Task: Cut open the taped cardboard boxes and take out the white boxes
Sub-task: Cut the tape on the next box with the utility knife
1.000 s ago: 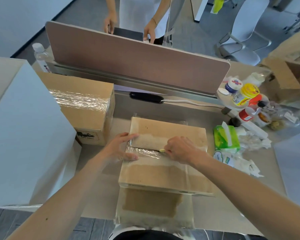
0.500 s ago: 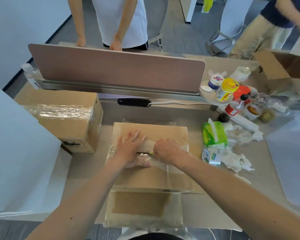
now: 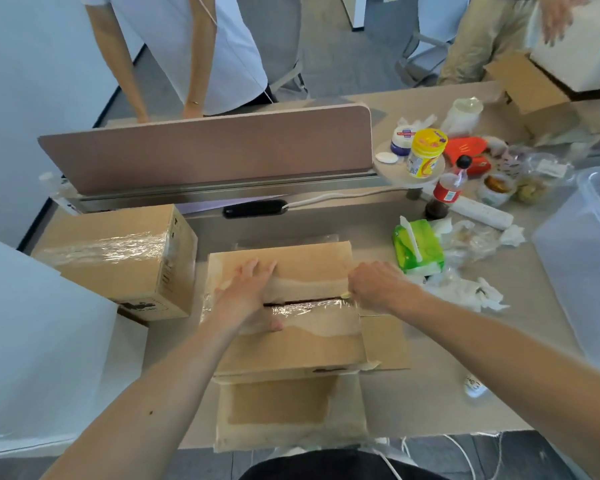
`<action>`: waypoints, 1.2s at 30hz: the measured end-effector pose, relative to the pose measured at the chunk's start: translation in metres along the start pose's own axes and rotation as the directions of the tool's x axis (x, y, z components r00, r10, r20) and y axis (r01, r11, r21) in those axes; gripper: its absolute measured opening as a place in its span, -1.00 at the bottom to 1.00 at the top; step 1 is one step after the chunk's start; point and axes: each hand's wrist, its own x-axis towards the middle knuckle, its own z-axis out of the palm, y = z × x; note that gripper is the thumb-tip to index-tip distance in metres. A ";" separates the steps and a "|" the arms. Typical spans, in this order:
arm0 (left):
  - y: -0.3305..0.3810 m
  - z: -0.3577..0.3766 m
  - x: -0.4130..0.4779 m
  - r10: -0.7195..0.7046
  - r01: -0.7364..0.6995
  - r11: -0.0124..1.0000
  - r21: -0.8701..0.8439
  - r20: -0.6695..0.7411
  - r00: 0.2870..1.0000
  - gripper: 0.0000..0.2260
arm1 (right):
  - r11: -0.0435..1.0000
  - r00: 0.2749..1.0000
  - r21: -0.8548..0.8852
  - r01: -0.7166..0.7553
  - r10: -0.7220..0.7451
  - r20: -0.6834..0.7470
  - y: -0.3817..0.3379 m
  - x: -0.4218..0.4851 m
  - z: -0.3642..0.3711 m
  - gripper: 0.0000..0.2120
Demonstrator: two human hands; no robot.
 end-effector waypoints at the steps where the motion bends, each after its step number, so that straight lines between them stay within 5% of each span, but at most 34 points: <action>1: 0.003 -0.003 0.000 -0.007 0.007 1.000 0.012 0.005 1.000 0.20 | 1.000 1.000 -0.005 -0.005 0.005 -0.007 0.005 -0.002 0.001 -0.78; 12: 0.017 -0.018 0.000 -0.084 0.079 0.993 0.085 0.059 0.995 0.24 | 0.986 0.997 0.168 -0.023 0.036 -0.072 0.039 -0.017 0.030 -0.83; 23: 0.032 -0.038 0.007 -0.154 0.106 0.963 0.247 0.183 0.971 0.24 | 0.838 0.966 0.527 -0.141 0.233 -0.112 0.054 -0.042 0.050 -0.56; 27: 0.058 -0.043 0.019 0.034 -0.039 0.976 0.215 0.026 0.999 -0.52 | 0.631 0.951 0.766 -0.120 0.293 -0.093 0.054 -0.044 0.063 -0.54; 32: 0.085 -0.032 0.022 0.122 -0.150 0.953 0.261 0.122 0.985 0.10 | 0.299 0.909 0.934 -0.196 0.413 0.058 0.031 -0.042 0.083 -0.66; 36: 0.091 -0.027 0.025 0.154 -0.169 0.946 0.277 0.075 0.985 0.06 | 0.069 0.896 0.976 -0.207 0.414 0.161 0.024 -0.040 0.089 -0.72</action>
